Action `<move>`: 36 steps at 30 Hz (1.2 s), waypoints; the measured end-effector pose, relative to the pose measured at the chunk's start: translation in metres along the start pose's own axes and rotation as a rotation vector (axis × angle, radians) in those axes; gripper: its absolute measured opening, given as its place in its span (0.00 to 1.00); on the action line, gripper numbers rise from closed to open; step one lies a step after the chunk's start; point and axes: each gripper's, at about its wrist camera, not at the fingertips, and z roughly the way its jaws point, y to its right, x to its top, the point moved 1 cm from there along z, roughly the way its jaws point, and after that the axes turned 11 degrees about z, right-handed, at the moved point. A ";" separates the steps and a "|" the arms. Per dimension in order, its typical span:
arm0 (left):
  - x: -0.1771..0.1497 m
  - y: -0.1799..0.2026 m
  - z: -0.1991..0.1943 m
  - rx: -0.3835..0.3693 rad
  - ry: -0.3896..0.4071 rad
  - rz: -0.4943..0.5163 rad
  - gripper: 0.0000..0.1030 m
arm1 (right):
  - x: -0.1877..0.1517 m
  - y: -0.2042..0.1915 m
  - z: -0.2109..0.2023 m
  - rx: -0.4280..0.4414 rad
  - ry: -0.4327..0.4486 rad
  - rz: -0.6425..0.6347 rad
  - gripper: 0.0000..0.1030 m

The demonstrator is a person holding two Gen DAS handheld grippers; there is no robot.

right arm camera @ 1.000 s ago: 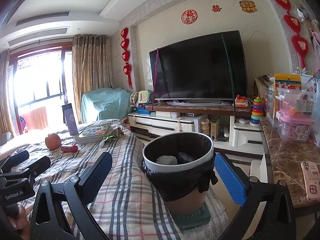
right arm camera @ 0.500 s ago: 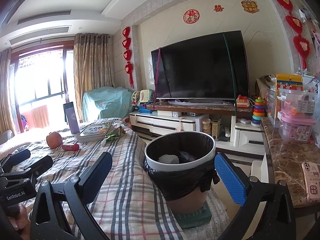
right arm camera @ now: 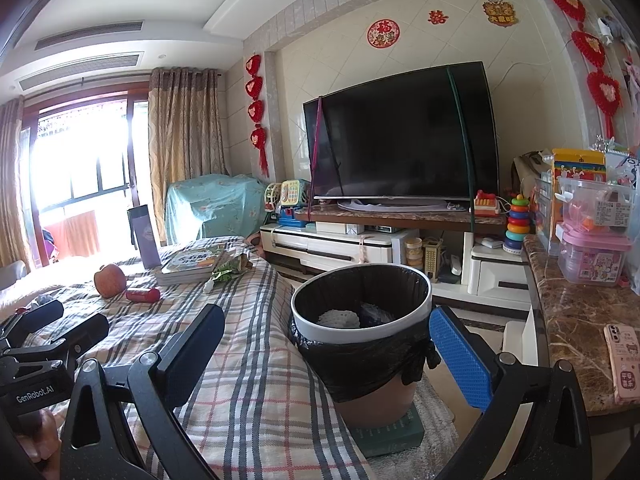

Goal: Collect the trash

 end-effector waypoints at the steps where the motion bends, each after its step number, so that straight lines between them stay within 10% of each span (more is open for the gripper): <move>1: 0.000 0.000 0.000 0.000 -0.001 0.001 1.00 | 0.000 0.000 0.000 0.000 -0.001 0.000 1.00; 36: -0.003 -0.001 0.003 -0.009 -0.011 0.000 1.00 | -0.002 -0.009 0.004 0.008 -0.012 0.001 1.00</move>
